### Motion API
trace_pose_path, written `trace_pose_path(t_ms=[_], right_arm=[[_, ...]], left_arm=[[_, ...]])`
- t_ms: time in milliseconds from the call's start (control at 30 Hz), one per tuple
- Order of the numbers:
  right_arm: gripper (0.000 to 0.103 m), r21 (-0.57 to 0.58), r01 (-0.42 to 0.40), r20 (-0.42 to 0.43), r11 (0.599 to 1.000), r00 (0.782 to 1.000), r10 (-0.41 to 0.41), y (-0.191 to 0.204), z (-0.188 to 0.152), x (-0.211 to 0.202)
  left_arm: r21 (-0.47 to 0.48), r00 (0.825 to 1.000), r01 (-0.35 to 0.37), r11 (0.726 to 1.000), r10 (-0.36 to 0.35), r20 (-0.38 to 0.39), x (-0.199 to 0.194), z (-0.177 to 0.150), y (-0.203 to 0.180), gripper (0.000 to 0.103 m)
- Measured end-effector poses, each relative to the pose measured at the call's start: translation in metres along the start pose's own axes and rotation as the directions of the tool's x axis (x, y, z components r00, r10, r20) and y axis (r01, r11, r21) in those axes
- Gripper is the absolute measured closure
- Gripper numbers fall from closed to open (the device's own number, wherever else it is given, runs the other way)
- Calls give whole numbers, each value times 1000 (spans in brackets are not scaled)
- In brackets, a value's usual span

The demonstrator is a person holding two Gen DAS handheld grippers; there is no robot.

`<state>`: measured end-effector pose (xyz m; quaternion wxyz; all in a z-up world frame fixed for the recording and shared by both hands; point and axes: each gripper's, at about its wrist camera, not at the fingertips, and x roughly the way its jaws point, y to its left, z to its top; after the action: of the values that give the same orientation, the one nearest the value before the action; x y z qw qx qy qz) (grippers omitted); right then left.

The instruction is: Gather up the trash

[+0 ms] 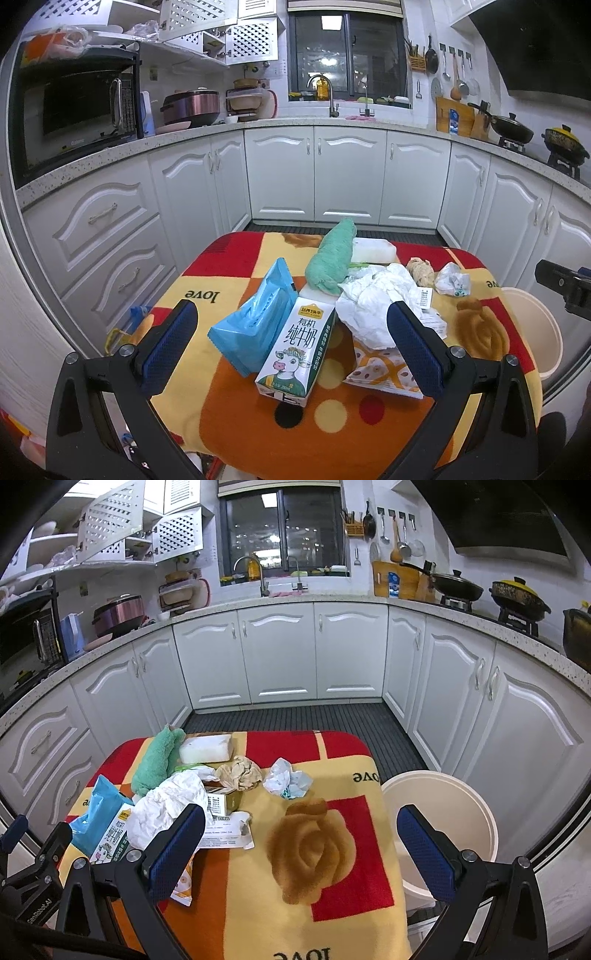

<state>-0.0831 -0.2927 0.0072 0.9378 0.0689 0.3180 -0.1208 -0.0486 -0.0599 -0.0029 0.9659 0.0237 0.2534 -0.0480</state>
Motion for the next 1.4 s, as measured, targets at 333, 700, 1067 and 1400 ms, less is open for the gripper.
trace_pose_path(t_ms=[333,700,1067,1400], right_arm=[[0,-10,1,-11,1000,1000,-1,1,-3,3],[0,-5,-2,-15,1000,1000,2,2,-4,6],[0,-23,-43,-30,999,999,42,2,-7,7],[0,-77,-50,-76,996,996,44,6,-11,11]], left_arm=[[1,1000,4,1000,-4,-8,0,-2,-3,1],[-5,999,5,1000,-5,-38,7,-2,-2,1],[-7,998,-24,1000,23,-58,12,10,3,1],[-5,997,-25,1000,24,-76,15,13,4,1]])
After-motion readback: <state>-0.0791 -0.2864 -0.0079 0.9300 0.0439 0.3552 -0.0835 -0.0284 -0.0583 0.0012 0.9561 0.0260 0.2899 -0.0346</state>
